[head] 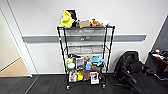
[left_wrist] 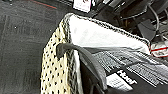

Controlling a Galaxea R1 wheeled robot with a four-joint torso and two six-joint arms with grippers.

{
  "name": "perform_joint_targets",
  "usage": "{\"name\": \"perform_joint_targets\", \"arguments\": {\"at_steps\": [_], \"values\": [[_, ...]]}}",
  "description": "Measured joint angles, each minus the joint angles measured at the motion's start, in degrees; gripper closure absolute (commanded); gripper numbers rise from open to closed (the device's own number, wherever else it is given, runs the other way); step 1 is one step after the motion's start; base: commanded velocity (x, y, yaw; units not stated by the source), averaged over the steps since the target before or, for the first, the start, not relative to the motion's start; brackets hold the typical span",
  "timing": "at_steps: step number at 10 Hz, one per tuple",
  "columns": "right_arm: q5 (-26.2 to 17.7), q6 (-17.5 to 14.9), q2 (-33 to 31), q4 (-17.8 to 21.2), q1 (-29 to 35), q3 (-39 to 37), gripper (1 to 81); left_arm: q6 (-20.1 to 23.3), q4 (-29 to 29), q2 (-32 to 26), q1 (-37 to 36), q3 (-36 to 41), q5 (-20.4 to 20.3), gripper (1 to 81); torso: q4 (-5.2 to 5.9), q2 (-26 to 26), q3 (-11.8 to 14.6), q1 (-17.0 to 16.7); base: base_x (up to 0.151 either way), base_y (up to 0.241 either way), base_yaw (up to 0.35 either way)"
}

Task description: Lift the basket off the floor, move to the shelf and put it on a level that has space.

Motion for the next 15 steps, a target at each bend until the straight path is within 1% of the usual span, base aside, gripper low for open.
{"name": "perform_joint_targets", "arguments": {"at_steps": [2,5,6,8,9,13,15], "values": [[0.24,0.00,0.04,0.00,-0.41,0.00,81.1,0.00,-0.01,-0.41,0.41,0.28,0.02,81.1,0.00,-0.02,1.00,-0.09,0.000,0.000,0.000],[-0.17,-0.02,-0.05,0.00,-1.24,0.00,81.1,0.00,-0.01,-1.10,0.77,1.73,0.16,81.1,0.00,-0.02,1.00,-0.11,0.000,0.000,0.000],[-0.17,-0.10,-0.49,-0.02,-1.49,0.35,81.1,0.02,-0.01,-1.95,1.29,3.39,-1.38,81.1,0.00,-0.02,1.00,-0.11,0.000,0.000,0.000],[0.20,-0.40,-2.94,-0.02,-2.23,3.15,81.1,0.05,-0.12,-4.22,3.50,7.46,-7.36,81.1,0.00,-0.02,1.00,-0.11,0.000,0.000,0.000],[0.20,-0.41,-4.18,-0.02,-2.38,4.99,81.1,0.02,-0.20,-4.96,4.46,8.46,-8.74,81.1,0.00,-0.02,1.00,-0.11,0.000,0.000,0.000],[0.28,-0.18,-7.96,0.00,-2.36,11.39,81.1,0.05,-0.17,-5.03,4.99,8.59,-9.51,81.1,0.00,-0.02,1.00,-0.13,0.000,0.000,0.000],[0.52,0.06,-9.36,0.00,-2.36,13.70,81.1,0.05,-0.15,-5.18,5.01,8.84,-9.68,81.1,0.00,-0.02,1.00,-0.13,0.071,0.000,0.000]]}}
